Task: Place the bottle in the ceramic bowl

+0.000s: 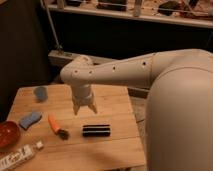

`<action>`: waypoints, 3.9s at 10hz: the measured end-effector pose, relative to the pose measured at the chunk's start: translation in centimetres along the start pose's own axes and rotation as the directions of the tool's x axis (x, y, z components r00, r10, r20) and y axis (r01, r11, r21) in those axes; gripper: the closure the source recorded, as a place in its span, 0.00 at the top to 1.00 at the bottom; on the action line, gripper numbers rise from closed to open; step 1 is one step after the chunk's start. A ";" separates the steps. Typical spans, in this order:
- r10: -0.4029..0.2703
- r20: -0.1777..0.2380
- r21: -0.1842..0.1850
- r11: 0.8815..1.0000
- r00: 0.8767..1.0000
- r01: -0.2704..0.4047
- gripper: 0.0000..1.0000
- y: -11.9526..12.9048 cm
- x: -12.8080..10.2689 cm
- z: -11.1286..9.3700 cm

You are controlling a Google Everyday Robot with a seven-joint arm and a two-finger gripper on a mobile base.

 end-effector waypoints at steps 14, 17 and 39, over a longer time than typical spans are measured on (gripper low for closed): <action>0.000 0.000 0.000 1.000 1.000 0.000 0.65 0.0 0.0 0.0; 0.000 0.000 0.000 1.000 1.000 0.000 0.65 0.0 0.0 0.0; -0.962 0.014 0.042 0.274 0.273 0.961 0.65 16.1 1.6 1.6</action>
